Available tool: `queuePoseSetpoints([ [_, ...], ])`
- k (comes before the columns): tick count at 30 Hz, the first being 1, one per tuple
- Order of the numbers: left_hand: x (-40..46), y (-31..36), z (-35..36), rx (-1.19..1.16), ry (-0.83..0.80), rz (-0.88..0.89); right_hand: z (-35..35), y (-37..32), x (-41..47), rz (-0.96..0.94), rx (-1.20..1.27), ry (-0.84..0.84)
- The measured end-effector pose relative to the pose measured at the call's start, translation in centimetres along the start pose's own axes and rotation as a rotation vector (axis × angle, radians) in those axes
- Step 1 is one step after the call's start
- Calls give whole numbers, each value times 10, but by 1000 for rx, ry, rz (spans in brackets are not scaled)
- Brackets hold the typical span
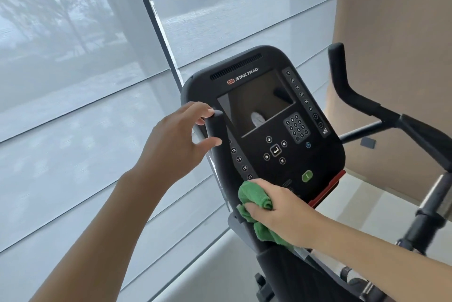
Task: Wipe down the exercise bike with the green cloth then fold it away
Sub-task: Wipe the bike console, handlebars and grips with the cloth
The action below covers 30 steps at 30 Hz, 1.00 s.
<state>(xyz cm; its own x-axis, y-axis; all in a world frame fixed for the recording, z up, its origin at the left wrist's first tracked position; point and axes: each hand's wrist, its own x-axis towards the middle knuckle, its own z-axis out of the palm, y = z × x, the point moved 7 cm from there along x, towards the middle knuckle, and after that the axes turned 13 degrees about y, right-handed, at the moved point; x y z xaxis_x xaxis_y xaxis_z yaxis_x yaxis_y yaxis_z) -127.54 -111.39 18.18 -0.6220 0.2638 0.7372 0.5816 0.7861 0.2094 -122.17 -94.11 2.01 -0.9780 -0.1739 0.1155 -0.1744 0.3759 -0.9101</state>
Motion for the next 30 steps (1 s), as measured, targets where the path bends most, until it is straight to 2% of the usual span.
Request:
queuePoseSetpoints([
  [2,-1,0,1,17,10,-17,-10,-6,1,-4,-34,-31],
  [7,-4,4,1,33,52,-50,-22,-47,53,-147,-5,260],
  [12,-6,6,1,38,62,-83,14,-28,49,-65,154,339],
  [18,-5,3,6,4,47,-129,14,-9,4,-56,-49,321],
  [23,-16,-1,15,-93,25,-70,15,-11,-47,-124,-351,275],
  [27,-24,-7,20,-179,7,-86,17,-27,-56,-176,-571,210],
  [30,-28,-11,28,-242,-45,-146,15,-65,-52,-295,-576,303],
])
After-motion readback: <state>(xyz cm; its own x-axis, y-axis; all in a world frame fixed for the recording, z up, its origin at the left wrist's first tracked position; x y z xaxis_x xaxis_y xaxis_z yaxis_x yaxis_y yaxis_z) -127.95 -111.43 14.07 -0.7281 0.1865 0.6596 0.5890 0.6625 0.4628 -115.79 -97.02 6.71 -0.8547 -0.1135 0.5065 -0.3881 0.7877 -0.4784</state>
